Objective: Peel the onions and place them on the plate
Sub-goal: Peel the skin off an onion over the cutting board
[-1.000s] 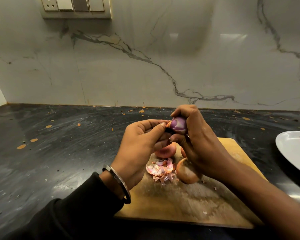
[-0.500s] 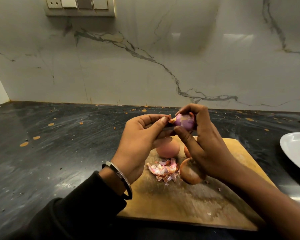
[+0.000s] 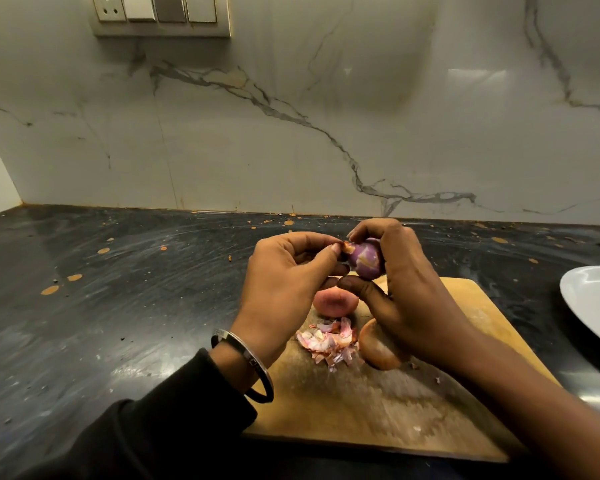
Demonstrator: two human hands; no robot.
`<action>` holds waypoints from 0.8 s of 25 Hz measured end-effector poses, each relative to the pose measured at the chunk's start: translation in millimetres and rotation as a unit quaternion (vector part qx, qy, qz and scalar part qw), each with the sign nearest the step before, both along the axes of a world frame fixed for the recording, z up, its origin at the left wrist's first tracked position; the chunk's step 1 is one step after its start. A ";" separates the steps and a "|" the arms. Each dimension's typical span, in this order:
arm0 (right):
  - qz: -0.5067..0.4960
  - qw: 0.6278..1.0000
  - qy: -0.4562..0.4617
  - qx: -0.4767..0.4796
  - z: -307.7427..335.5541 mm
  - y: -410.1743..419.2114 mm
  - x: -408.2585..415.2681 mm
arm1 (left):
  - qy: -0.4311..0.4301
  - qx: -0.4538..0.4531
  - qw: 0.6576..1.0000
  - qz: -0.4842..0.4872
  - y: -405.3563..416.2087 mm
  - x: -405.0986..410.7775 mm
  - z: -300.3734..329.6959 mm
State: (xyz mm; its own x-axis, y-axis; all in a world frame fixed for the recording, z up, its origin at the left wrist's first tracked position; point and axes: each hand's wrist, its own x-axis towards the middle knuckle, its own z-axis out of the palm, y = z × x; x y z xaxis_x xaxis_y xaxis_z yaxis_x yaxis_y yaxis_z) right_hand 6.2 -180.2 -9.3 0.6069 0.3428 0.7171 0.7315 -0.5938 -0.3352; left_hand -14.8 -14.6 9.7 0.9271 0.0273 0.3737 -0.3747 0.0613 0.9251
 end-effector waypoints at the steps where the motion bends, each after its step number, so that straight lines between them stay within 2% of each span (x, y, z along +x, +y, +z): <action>1: 0.007 1.000 0.011 0.001 -0.7 0.4 -1.1 | -0.022 0.029 0.999 0.023 -0.8 0.8 -0.9; 4: 0.023 0.999 0.043 0.012 1.8 0.8 -4.3 | -0.088 0.105 0.987 0.078 -2.3 -0.8 -2.0; 8: 0.034 0.997 0.071 0.025 7.5 0.2 -5.9 | -0.180 0.193 0.956 0.128 1.0 -2.8 1.0; 13: 0.039 0.995 0.089 0.011 3.8 0.5 -2.8 | -0.148 0.197 0.962 0.120 2.8 2.5 -1.1; 17: 0.016 0.998 0.055 -0.008 0.8 3.2 -1.7 | -0.164 0.209 0.954 0.138 3.3 2.4 -2.9; 20: 0.011 0.999 0.053 -0.007 1.8 2.6 -1.9 | -0.153 0.186 0.963 0.119 2.9 1.7 -4.1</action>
State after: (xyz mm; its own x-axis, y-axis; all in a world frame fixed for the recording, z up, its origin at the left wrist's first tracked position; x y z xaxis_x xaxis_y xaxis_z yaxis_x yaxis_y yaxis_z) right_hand 4.3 -177.6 -7.5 0.6713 0.3655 0.6448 0.7050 -0.5836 -0.4030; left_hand -13.1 -11.7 5.7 0.7566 0.0370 0.6528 -0.5951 -0.3745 0.7110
